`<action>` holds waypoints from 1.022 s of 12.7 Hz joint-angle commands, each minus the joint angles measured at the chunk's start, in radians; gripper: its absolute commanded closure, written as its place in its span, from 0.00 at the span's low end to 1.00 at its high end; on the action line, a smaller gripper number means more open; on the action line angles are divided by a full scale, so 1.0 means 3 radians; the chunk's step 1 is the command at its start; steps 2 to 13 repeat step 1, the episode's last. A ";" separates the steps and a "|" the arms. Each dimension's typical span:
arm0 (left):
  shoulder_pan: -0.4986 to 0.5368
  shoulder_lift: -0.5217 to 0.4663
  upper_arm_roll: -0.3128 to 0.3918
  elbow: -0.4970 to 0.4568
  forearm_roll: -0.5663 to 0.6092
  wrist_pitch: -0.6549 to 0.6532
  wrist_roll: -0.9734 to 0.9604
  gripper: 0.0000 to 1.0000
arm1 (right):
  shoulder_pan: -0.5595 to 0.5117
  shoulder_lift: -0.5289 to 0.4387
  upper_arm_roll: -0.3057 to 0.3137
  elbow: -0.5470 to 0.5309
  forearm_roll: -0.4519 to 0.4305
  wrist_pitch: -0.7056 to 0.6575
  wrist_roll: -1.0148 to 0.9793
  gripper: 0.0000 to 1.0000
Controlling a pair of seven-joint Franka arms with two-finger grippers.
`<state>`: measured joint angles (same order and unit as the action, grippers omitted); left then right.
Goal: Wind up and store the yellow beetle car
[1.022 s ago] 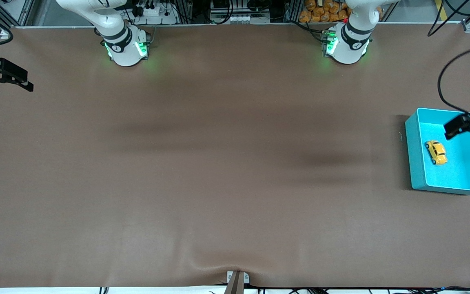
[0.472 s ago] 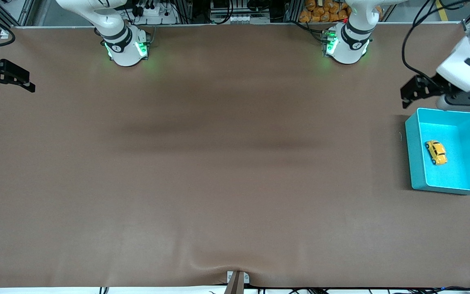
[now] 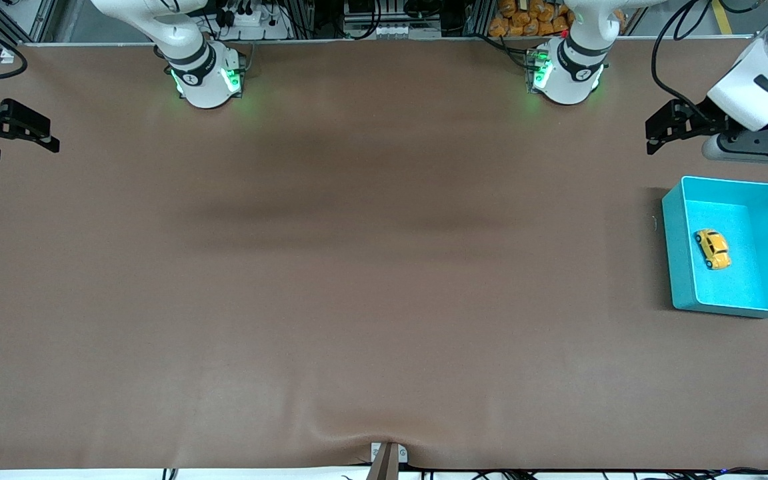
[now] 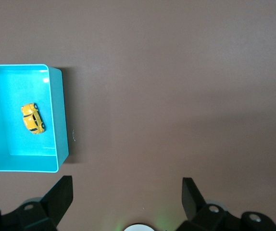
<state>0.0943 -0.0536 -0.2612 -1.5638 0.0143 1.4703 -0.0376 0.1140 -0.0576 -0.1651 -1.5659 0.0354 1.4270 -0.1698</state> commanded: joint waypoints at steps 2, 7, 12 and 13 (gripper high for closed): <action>0.0018 -0.0046 -0.0019 0.0033 -0.0084 -0.0130 0.0069 0.00 | 0.0085 0.0064 -0.0048 0.0076 -0.0067 -0.0001 0.0045 0.00; 0.0018 -0.0046 -0.0019 0.0033 -0.0084 -0.0130 0.0069 0.00 | 0.0085 0.0064 -0.0048 0.0076 -0.0067 -0.0001 0.0045 0.00; 0.0018 -0.0046 -0.0019 0.0033 -0.0084 -0.0130 0.0069 0.00 | 0.0085 0.0064 -0.0048 0.0076 -0.0067 -0.0001 0.0045 0.00; 0.0018 -0.0046 -0.0019 0.0033 -0.0084 -0.0130 0.0069 0.00 | 0.0085 0.0064 -0.0048 0.0076 -0.0067 -0.0001 0.0045 0.00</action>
